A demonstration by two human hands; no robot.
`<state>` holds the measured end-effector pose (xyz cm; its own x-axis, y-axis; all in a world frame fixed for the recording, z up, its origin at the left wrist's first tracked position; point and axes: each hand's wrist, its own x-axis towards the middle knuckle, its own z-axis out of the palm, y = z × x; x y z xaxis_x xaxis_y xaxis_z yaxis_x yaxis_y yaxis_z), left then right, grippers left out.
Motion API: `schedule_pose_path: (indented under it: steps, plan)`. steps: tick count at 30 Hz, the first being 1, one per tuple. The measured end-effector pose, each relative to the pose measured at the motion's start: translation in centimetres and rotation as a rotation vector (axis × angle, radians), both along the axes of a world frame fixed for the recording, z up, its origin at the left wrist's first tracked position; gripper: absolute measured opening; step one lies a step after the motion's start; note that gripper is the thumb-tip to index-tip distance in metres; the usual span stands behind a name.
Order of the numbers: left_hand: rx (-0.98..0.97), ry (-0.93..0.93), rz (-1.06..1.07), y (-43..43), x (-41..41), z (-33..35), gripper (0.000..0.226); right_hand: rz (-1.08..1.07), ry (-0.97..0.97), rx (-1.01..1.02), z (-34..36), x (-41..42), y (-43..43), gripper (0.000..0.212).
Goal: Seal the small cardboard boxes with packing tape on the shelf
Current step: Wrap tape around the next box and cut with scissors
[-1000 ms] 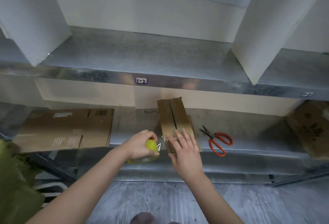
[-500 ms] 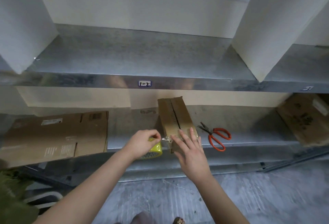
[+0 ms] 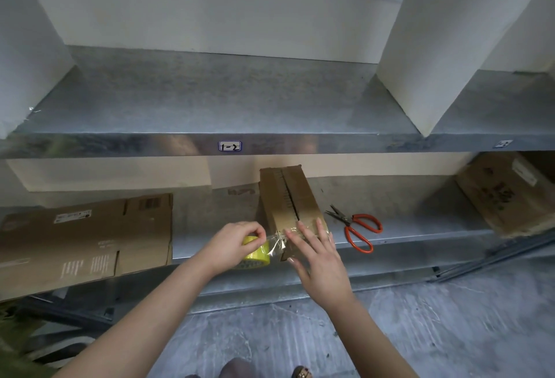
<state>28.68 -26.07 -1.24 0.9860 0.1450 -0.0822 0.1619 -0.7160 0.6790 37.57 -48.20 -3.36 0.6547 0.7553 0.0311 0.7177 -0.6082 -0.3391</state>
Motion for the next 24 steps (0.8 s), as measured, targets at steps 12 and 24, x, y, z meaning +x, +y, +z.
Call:
schedule_pose_path:
  steps: [12, 24]
  plan:
    - [0.061, 0.04, 0.059, -1.6, 0.3, 0.7, 0.01, -0.082, 0.024, 0.11, -0.2, 1.4, 0.0, 0.052]
    - [0.098, 0.072, 0.109, -3.7, -0.4, 2.9, 0.012, 0.007, -0.003, 0.024, -0.5, 1.5, -0.4, 0.066]
